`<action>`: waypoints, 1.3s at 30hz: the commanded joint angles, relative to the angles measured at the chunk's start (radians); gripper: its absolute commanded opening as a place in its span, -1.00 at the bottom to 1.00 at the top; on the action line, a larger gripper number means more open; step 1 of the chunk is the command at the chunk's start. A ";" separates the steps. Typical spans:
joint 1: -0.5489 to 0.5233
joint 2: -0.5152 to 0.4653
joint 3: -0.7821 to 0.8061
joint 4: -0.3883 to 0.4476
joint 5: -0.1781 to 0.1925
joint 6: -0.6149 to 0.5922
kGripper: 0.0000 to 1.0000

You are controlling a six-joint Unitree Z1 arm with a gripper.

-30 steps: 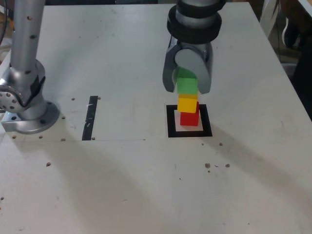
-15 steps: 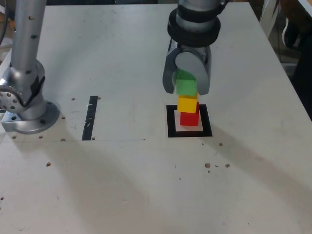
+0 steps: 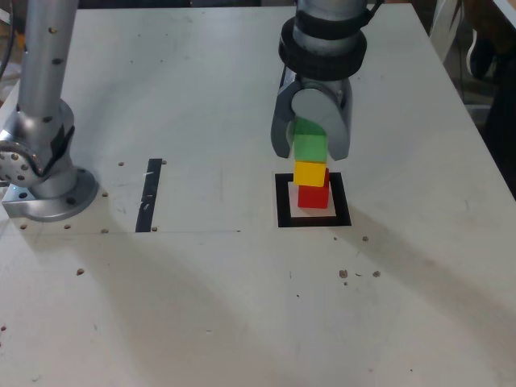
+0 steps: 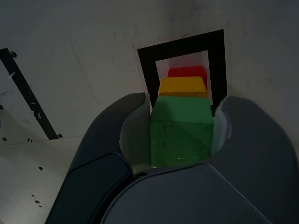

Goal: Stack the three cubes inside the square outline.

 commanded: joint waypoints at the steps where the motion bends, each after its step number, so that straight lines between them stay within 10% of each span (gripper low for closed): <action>1: 0.001 0.004 0.000 0.005 -0.002 0.002 0.69; 14: -0.008 -0.059 -0.026 0.041 0.016 -0.002 0.99; 28: -0.060 -0.442 0.167 0.178 0.042 -0.005 0.99; 39: -0.119 -0.534 0.737 -0.087 -0.058 -0.090 0.99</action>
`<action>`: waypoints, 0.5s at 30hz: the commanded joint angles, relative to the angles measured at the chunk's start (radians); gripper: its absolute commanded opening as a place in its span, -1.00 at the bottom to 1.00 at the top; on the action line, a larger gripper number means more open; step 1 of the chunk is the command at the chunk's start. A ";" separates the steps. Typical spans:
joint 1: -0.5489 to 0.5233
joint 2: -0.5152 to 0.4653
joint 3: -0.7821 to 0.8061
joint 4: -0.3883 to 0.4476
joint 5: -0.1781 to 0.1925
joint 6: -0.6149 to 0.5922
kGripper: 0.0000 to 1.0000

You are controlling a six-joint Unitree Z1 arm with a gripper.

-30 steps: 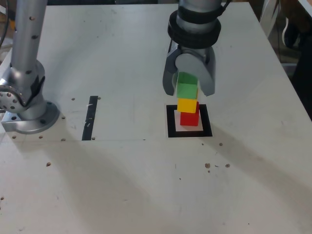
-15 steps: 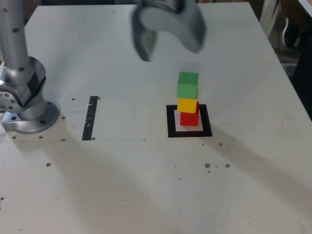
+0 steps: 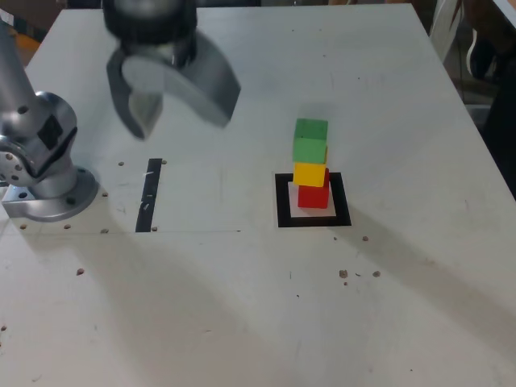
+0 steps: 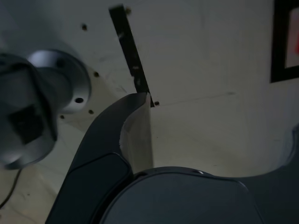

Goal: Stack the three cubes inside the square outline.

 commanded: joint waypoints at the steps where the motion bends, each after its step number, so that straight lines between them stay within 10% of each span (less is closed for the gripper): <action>1: -0.004 -0.029 0.258 -0.084 -0.009 -0.006 1.00; 15: -0.005 -0.137 0.570 -0.331 0.027 -0.047 1.00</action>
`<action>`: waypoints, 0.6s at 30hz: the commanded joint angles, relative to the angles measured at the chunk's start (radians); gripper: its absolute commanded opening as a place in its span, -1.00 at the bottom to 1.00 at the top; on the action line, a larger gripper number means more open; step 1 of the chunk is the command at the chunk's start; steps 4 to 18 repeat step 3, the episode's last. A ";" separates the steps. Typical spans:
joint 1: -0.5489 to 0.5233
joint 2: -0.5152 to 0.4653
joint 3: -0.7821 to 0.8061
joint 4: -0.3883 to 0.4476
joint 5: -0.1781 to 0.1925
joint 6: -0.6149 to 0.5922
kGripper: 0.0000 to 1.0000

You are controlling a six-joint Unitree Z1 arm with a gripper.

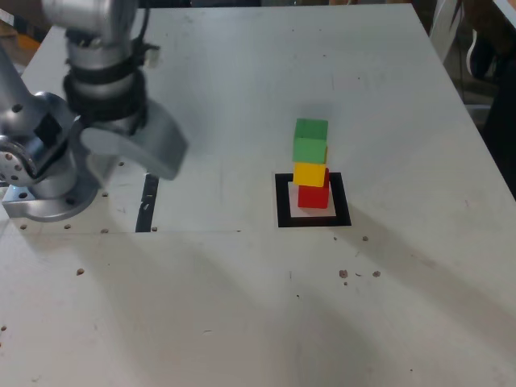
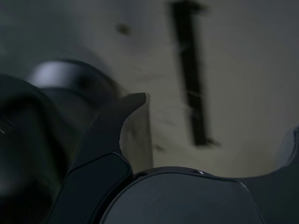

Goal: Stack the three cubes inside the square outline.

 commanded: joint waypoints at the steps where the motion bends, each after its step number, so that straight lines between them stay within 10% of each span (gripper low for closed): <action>1: -0.002 -0.020 0.046 -0.004 0.013 -0.002 1.00; 18: -0.002 -0.029 0.039 -0.011 0.024 -0.002 1.00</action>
